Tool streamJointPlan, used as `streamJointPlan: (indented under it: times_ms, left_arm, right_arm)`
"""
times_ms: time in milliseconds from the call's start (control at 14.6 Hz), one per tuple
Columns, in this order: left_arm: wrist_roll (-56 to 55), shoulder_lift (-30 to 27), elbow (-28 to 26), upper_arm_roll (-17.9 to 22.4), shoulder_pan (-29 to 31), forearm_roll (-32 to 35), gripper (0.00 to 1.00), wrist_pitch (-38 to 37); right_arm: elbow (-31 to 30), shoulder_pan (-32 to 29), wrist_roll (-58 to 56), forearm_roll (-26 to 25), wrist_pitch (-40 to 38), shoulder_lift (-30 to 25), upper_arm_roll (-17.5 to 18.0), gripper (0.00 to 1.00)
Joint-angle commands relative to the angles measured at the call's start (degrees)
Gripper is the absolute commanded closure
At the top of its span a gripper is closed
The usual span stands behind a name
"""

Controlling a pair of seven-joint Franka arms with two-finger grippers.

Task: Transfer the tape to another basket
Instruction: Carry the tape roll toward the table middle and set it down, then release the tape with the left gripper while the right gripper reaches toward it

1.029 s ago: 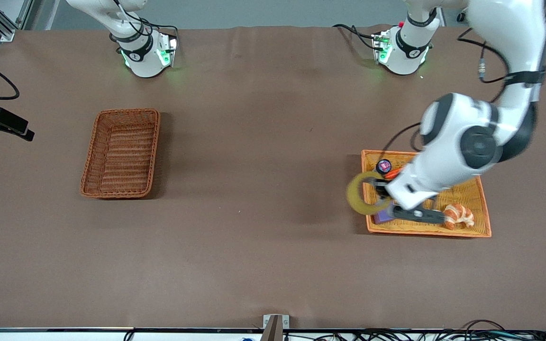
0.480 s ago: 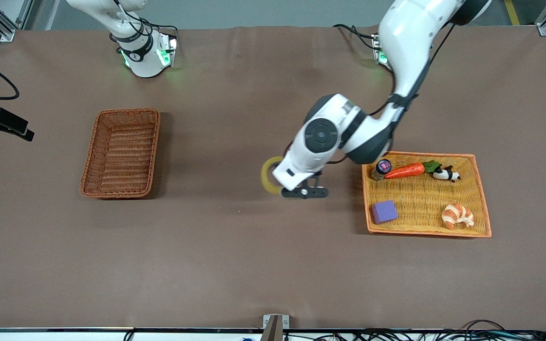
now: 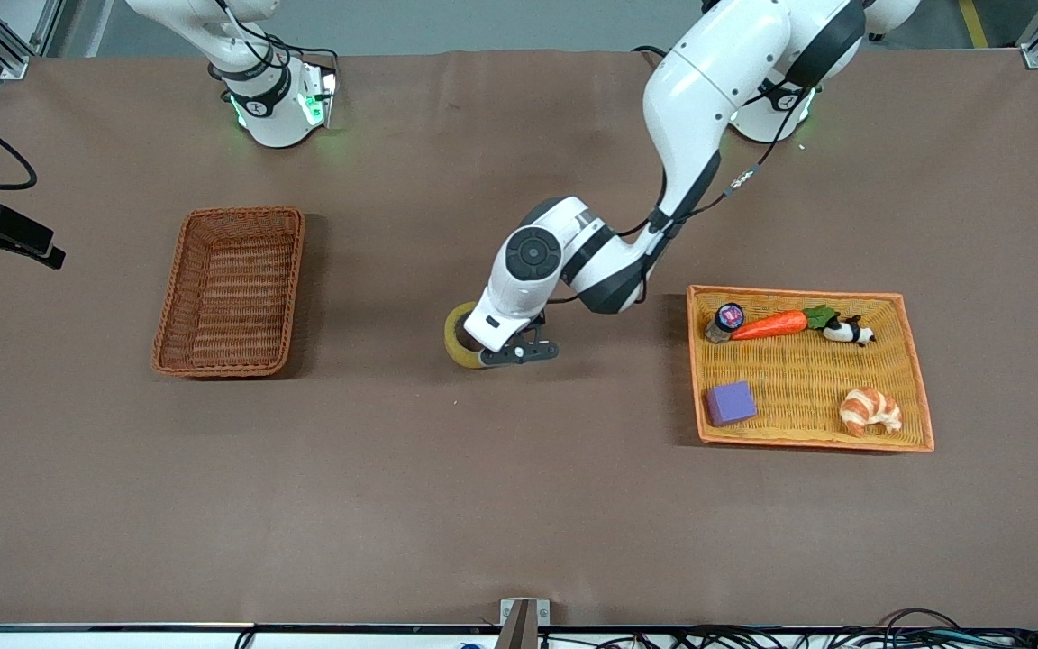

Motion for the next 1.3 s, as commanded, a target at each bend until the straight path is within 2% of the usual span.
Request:
streamJointPlan:
  times_ms: [0, 206, 343, 480, 754, 960, 1097, 1234]
  left_arm:
    - [-3.4, -0.3, 1.9, 2.7, -2.4, 0.1, 0.0, -0.5]
    - [-3.8, -5.2, 1.6, 4.3, -2.0, 3.3, 0.0, -3.4]
    - [-3.3, -12.8, 1.7, 7.8, -0.8, 7.3, 0.0, -13.9]
    - [-2.4, -18.9, 1.2, 9.7, 1.8, 10.8, 0.0, -17.1]
    - [4.7, -30.7, 1.5, 9.5, 10.3, 10.1, 0.0, -28.4]
    - [17.4, -37.2, 1.6, 9.4, 17.8, 9.8, 0.0, -36.8]
    - [26.4, -40.2, 1.5, 9.4, 23.6, 6.5, 0.0, -37.5]
    - [33.5, -41.6, 1.5, 9.4, 28.3, 3.8, 0.0, -40.1]
  right_arm:
    - [-1.5, -0.7, -0.6, 1.5, 0.6, -1.2, 0.6, 0.0]
    - [-1.2, -0.6, -0.6, 4.4, 0.7, -0.7, 0.8, 0.0]
    - [-1.2, 1.7, 0.0, 5.5, 3.2, 0.6, 1.3, 0.0]
    - [-1.2, 6.0, 0.2, 5.7, 6.2, 4.5, 1.7, 0.0]
    - [-1.5, 11.7, 5.2, 4.7, 13.4, 11.6, 7.0, 0.0]
    - [-1.6, 19.9, 11.8, 1.5, 16.2, 17.0, 7.2, 0.0]
    - [-1.7, 25.3, 20.1, -1.9, 20.0, 20.9, 7.2, 0.0]
    - [-1.8, 28.3, 21.9, -2.2, 22.8, 24.7, 7.3, 0.0]
